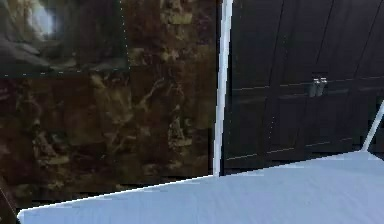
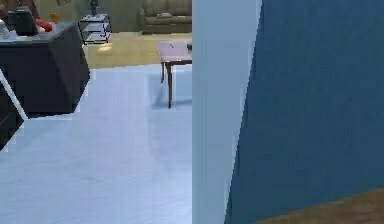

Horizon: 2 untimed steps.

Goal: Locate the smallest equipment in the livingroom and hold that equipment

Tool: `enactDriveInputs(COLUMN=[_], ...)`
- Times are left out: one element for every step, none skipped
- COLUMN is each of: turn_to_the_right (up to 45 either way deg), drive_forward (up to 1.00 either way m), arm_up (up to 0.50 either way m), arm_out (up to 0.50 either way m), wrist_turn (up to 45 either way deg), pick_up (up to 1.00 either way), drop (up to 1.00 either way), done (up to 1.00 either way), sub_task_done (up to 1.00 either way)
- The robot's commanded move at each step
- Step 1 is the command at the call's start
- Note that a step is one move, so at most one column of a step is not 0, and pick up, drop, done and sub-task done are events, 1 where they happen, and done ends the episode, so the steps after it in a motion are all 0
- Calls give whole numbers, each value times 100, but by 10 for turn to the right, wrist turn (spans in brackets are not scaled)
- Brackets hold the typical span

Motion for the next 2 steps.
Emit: enactDriveInputs(turn_to_the_right=[450,90], drive_forward=[0,0], arm_up=[0,0], arm_out=[0,0], wrist_turn=[0,0], pick_up=[0,0], drop=[0,0], done=[0,0], sub_task_done=[0,0])
